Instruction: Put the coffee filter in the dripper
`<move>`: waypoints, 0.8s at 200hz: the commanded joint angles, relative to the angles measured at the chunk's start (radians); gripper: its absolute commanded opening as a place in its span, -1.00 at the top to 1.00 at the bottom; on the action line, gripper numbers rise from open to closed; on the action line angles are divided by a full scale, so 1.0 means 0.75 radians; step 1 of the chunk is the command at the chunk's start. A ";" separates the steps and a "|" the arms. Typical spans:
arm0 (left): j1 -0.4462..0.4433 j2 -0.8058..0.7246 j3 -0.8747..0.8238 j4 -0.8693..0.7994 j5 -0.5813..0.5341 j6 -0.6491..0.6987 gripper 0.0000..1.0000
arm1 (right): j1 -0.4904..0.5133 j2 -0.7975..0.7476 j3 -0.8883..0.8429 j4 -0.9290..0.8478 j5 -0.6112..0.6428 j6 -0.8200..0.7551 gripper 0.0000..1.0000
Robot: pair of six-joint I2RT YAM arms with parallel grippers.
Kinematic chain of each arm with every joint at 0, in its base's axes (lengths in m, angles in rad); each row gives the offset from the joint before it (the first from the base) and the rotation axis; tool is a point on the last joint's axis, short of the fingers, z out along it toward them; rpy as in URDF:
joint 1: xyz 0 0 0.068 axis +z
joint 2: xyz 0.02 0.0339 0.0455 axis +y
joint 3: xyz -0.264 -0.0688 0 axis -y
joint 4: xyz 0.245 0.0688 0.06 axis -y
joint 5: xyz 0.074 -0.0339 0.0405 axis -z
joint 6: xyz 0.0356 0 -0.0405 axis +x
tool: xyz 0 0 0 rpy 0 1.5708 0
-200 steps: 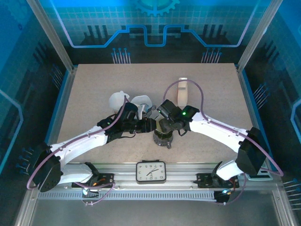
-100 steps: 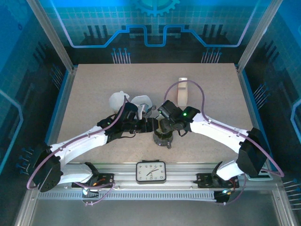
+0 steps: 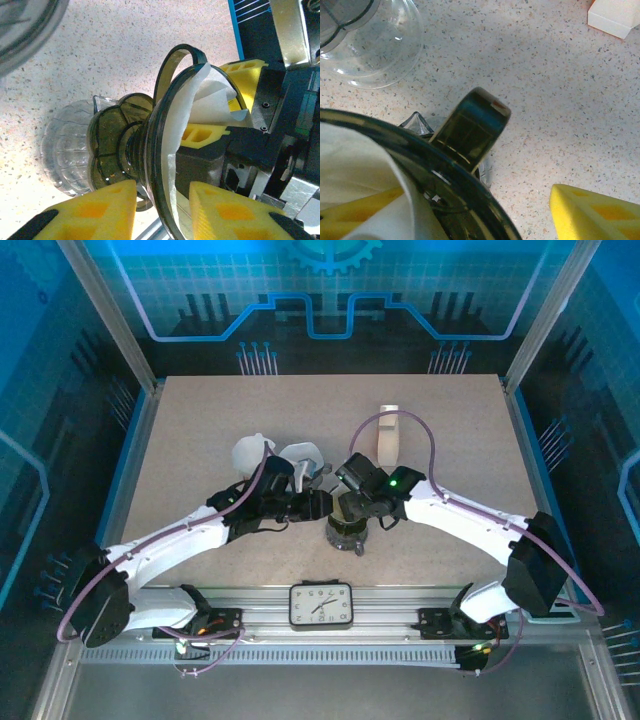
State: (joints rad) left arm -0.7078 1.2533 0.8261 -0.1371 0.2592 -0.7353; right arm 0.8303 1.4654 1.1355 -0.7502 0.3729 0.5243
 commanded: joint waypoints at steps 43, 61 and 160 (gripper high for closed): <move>0.005 0.001 0.040 -0.030 -0.006 0.010 0.05 | -0.007 0.018 -0.040 0.001 0.006 0.023 -0.41; 0.005 -0.004 0.038 -0.020 -0.008 0.004 -0.01 | -0.007 0.016 -0.041 0.001 0.006 0.023 -0.41; 0.002 0.010 0.037 -0.013 0.019 0.011 0.40 | -0.011 -0.006 -0.023 0.010 -0.010 0.029 -0.42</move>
State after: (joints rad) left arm -0.7078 1.2568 0.8295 -0.1505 0.2600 -0.7341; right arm 0.8299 1.4631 1.1332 -0.7467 0.3679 0.5251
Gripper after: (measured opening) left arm 0.303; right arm 0.709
